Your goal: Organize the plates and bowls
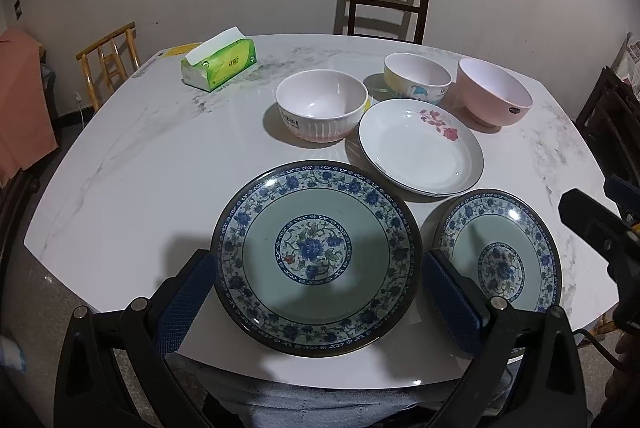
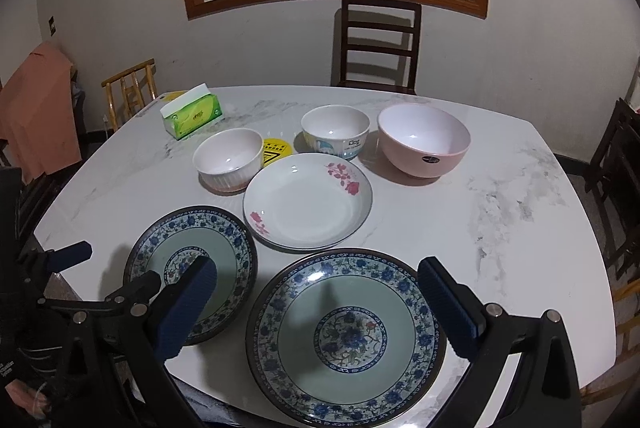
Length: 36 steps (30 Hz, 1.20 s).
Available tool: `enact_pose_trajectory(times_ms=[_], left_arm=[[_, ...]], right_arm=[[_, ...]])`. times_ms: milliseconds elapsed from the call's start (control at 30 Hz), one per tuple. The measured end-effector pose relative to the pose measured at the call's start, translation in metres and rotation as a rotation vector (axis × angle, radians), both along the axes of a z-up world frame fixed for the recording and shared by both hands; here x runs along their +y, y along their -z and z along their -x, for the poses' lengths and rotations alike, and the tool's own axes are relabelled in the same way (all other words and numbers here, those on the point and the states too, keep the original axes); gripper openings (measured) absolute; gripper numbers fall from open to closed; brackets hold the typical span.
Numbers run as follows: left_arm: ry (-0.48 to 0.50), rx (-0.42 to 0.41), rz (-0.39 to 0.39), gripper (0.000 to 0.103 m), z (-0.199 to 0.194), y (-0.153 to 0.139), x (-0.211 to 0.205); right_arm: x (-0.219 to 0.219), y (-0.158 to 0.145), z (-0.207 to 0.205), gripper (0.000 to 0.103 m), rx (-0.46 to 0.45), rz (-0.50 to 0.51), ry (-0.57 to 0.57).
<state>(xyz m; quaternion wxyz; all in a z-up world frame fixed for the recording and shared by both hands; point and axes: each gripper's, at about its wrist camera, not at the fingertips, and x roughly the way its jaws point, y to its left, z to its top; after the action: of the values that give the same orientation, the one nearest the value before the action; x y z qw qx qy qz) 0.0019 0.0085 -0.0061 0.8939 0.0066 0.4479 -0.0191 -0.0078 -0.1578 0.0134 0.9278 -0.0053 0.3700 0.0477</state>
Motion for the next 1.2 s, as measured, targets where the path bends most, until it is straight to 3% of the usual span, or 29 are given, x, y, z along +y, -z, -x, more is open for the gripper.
enact_pose_trajectory(times_ms=[300,600,1200], left_arm=[[-0.002,0.006,-0.002,0.102,-0.003,0.003,0.003],[0.015,0.02,-0.038,0.101,-0.003,0.006,-0.002],[0.032,0.053,-0.037,0.101,-0.005,0.01,-0.005]], right_arm=[[-0.001,0.004,-0.002,0.103,0.025,-0.067,-0.004],[0.004,0.0,-0.001,0.103,0.022,-0.045,-0.023],[0.011,0.004,-0.003,0.103,0.052,-0.046,-0.051]])
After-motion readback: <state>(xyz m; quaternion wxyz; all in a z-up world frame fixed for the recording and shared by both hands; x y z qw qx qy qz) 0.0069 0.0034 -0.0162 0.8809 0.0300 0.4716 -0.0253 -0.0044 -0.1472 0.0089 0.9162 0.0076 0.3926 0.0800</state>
